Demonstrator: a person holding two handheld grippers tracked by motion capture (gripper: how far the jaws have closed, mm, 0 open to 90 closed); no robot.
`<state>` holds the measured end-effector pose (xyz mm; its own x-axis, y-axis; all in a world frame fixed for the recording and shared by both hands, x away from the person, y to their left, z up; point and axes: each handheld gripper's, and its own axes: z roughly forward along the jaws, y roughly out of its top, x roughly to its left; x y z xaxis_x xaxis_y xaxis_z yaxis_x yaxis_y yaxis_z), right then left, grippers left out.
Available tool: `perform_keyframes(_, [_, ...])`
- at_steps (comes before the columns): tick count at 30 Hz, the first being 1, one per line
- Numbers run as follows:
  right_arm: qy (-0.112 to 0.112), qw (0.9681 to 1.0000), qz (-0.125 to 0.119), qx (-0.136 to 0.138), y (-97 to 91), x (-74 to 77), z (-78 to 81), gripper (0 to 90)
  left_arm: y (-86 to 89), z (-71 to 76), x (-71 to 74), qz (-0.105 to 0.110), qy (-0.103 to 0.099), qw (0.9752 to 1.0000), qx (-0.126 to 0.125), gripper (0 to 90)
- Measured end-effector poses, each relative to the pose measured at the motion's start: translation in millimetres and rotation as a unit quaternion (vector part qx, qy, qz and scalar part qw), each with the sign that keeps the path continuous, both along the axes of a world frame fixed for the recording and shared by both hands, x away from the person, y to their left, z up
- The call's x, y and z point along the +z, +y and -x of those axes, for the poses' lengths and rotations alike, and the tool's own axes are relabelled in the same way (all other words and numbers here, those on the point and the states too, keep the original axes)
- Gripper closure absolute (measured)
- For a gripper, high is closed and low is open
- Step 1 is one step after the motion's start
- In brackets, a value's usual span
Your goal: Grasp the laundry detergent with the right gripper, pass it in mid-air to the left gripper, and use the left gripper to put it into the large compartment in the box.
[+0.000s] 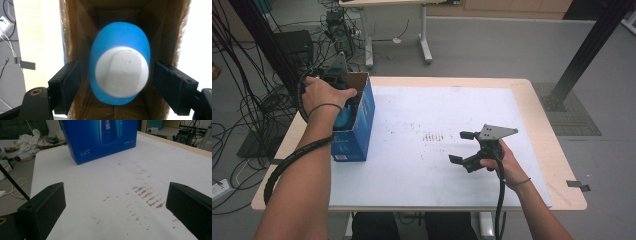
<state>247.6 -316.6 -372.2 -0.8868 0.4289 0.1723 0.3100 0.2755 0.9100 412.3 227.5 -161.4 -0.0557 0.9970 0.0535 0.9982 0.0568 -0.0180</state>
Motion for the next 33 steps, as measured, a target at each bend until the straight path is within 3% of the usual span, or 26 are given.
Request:
perform_keyframes(9, [-0.006, 1.0000, -0.001, 0.000, 0.2, 1.8, 1.5, 2.5, 1.7, 4.2, 17.9, 0.001, -0.013, 0.9999, 0.004, 17.8])
perform_keyframes(22, [-0.004, 1.0000, -0.001, 0.001, 1.8, 1.8, -0.1, 2.5, -0.3, 16.0, 61.9, 0.005, -0.057, 0.9983, -0.010, 10.0])
perform_keyframes(28, [-0.004, 1.0000, 0.002, 0.003, 1.9, 3.6, -1.2, 2.5, -11.7, 24.1, 92.1, -0.017, -0.082, 0.9957, -0.040, 5.5])
perform_keyframes(33, [-0.004, 1.0000, 0.003, 0.002, 1.1, 4.1, -1.5, 2.5, -15.5, 30.0, 102.9, -0.016, -0.095, 0.9937, -0.056, 5.2])
